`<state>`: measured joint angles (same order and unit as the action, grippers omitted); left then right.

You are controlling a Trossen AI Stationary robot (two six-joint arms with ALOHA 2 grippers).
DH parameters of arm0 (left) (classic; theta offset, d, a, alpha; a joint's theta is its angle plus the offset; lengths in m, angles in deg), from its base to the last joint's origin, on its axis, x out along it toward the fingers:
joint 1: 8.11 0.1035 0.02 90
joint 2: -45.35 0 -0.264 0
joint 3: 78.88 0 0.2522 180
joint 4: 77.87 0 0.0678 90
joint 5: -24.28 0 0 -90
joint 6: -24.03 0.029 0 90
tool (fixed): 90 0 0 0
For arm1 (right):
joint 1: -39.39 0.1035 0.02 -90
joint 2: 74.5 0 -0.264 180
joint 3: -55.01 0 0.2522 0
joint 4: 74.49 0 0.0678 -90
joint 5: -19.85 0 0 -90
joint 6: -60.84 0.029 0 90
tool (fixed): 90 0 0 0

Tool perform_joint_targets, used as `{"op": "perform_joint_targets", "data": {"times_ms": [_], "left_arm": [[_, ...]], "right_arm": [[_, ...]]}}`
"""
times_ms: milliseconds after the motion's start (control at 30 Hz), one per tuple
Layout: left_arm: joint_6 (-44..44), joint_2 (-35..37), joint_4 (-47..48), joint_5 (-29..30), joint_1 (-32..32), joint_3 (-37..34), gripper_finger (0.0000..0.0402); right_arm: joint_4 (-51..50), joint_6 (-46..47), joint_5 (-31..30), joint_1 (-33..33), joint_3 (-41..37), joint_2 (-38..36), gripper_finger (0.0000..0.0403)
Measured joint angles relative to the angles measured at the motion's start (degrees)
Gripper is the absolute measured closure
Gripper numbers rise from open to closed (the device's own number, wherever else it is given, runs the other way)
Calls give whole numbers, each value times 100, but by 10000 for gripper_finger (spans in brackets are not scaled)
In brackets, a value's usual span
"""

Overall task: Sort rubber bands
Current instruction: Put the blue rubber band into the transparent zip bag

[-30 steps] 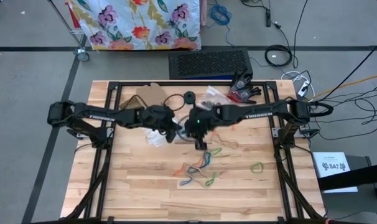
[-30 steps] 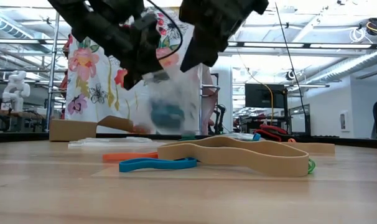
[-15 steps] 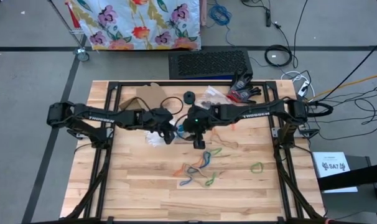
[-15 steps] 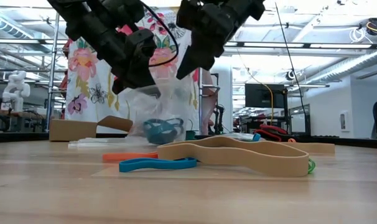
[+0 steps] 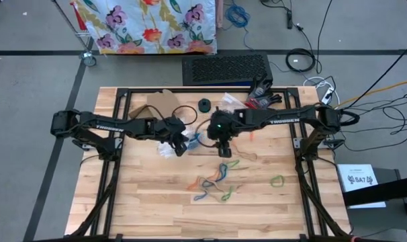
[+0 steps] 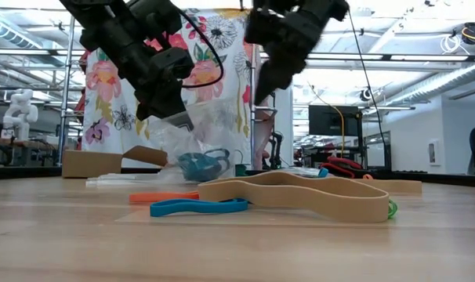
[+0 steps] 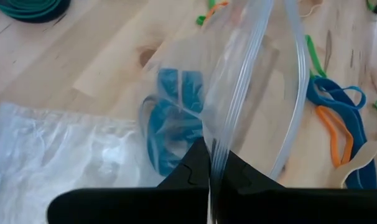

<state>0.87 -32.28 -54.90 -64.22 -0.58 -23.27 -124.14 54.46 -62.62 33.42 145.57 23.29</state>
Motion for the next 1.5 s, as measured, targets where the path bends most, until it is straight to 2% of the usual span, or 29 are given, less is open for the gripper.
{"op": "perform_joint_targets", "data": {"times_ms": [133, 267, 367, 433, 533, 733, 833, 1033, 1300, 1500], "left_arm": [[11, 0, 0, 0, -3, 0, 401], [10, 0, 13, -1, 0, 0, 402], [9, 0, -2, -2, 0, 0, 402], [0, 0, -74, -2, -1, 0, 401], [-36, 0, -180, -2, -5, 0, 401], [-100, 0, -187, -3, -7, 0, 402], [-201, 0, -187, -4, -7, 0, 402], [-203, 0, -186, -4, -7, 0, 402], [-201, 0, -186, -7, -7, 0, 401], [-201, 0, -232, -7, -7, -1, 401]], "right_arm": [[537, 519, 0, -1, -1097, -546, 259], [1483, 1562, -9, 95, -2438, -1246, 265], [2136, 2254, 6, 378, -3158, -1418, 266], [2554, 2234, 3, 626, -3430, -1388, 266], [2825, 1776, -61, 956, -3527, -1146, 267], [3091, 1012, -742, 1284, -3412, -774, 266], [3516, 980, -770, 1303, -3398, -710, 258], [3534, 850, -772, 1276, -3399, -726, 240], [3551, 760, -770, 1226, -3399, -698, 239], [3666, 976, -774, 1119, -3399, -303, 239]]}}
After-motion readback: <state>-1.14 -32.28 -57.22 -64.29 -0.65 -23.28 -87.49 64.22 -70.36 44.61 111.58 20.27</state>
